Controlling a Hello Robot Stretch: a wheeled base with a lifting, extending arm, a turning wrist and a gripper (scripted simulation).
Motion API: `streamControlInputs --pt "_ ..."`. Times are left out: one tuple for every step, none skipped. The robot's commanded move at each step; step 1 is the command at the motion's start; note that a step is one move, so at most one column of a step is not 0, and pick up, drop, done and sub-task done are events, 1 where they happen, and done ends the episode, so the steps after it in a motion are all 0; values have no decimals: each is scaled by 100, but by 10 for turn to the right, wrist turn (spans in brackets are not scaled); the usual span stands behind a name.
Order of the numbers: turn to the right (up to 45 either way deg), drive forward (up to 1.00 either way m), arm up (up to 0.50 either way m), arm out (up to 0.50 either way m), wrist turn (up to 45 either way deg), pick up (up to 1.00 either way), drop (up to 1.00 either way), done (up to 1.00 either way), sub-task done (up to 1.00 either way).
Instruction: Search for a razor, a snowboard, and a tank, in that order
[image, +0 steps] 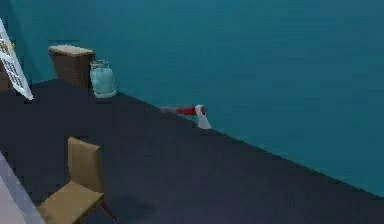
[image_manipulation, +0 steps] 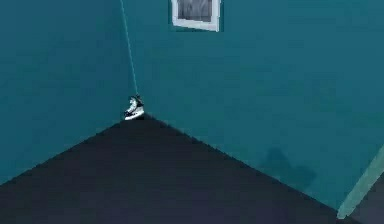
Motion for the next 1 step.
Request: streamControlInputs --pt "0 100 0 0 0 0 0 0 0"
